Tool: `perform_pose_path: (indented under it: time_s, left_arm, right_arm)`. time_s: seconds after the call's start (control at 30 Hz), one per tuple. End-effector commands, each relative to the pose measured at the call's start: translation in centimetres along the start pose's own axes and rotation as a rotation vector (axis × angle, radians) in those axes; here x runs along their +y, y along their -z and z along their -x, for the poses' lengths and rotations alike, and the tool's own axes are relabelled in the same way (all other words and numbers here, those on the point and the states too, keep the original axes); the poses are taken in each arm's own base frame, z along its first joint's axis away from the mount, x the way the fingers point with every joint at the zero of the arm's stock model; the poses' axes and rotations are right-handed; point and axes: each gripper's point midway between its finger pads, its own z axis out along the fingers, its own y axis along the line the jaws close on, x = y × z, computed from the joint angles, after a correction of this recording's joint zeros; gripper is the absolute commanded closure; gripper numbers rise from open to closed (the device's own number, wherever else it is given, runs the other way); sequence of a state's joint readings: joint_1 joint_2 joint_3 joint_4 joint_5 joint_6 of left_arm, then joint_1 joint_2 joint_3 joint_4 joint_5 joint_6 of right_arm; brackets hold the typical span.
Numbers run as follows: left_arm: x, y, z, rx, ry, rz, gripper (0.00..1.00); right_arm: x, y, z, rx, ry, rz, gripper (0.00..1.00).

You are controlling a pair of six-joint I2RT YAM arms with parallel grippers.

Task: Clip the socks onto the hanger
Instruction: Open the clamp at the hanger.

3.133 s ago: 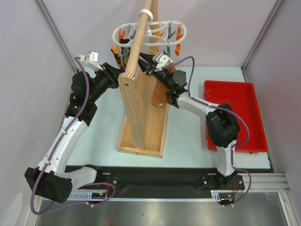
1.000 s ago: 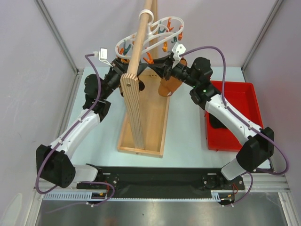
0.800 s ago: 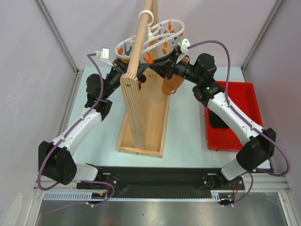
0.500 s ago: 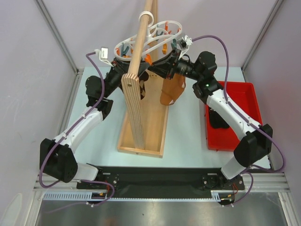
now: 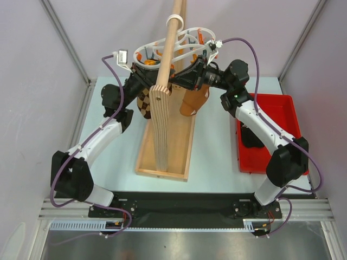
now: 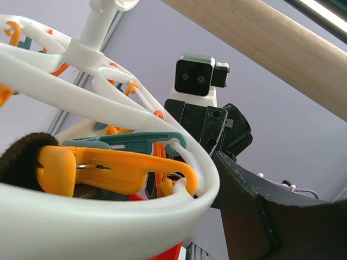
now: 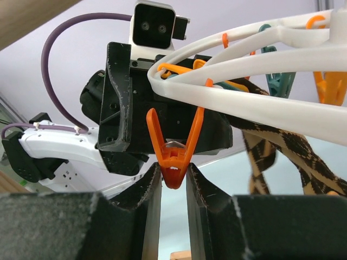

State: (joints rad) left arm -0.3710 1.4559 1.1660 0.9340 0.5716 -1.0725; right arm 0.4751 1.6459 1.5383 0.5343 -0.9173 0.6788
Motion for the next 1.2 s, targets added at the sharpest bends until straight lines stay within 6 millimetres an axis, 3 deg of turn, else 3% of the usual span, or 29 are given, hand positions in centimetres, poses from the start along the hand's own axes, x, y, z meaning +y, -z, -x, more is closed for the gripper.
perform_pose_path:
  time_s: [0.0,0.2,0.43,0.53,0.57,0.63,0.67,0.87,0.9,0.93,0.97,1.0,1.03,1.07,1.17]
  left_arm:
    - [-2.7,-0.8,1.1,-0.007,-0.022,-0.092,0.35]
    - [-2.2,-0.9,0.8,0.000,0.006,-0.091,0.38]
    - [-2.2,-1.4,1.2,-0.026,0.054,-0.129,0.56]
    - [-1.8,-1.5,1.1,-0.027,0.060,-0.111,0.74]
    - [-1.9,-1.5,1.1,-0.029,0.061,-0.111,0.87]
    - [-1.7,-1.4,1.0,-0.027,0.057,-0.101,0.99]
    - [-1.6,-1.4,1.0,-0.027,0.053,-0.092,1.00]
    - [-1.5,-1.4,1.3,-0.015,-0.004,-0.030,1.00]
    - [-1.4,-1.4,1.3,-0.009,-0.004,-0.014,1.00]
    - [-1.3,-1.3,1.3,-0.008,-0.013,-0.009,1.00]
    - [-1.3,-1.3,1.3,-0.009,-0.017,-0.010,1.00]
    - [-1.4,-1.3,1.3,-0.008,-0.018,-0.009,1.00]
    - [-1.1,-1.3,1.2,-0.004,-0.013,0.001,1.00]
    - [-1.0,-1.3,1.1,-0.003,-0.011,0.004,1.00]
    - [-0.7,-1.2,1.0,0.001,-0.015,0.020,1.00]
  right_arm:
    - [1.5,0.1,-0.5,0.046,-0.032,0.084,1.00]
    - [1.3,0.2,-0.6,0.047,-0.030,0.086,1.00]
    - [0.8,0.3,-0.8,0.056,-0.028,0.078,1.00]
    - [0.6,0.5,-0.9,0.056,-0.031,0.072,1.00]
    - [0.7,0.5,-0.8,0.055,-0.027,0.073,1.00]
    - [0.5,0.5,-0.8,0.055,-0.026,0.066,1.00]
    - [0.5,0.6,-0.8,0.056,-0.028,0.061,0.99]
    - [-0.3,1.7,-0.2,0.046,0.020,-0.061,0.52]
    - [-0.3,2.0,-0.1,0.047,0.023,-0.075,0.36]
    - [-0.7,2.6,-0.3,0.058,0.011,-0.111,0.31]
    - [0.1,3.1,0.4,0.052,0.030,-0.135,0.27]
    - [-0.7,3.7,1.0,0.037,0.081,-0.206,0.24]
    - [-1.4,4.7,0.2,0.066,0.041,-0.286,0.23]
    - [-0.6,5.7,1.3,0.049,0.070,-0.338,0.22]
    - [-2.8,10.0,0.9,0.069,0.070,-0.613,0.18]
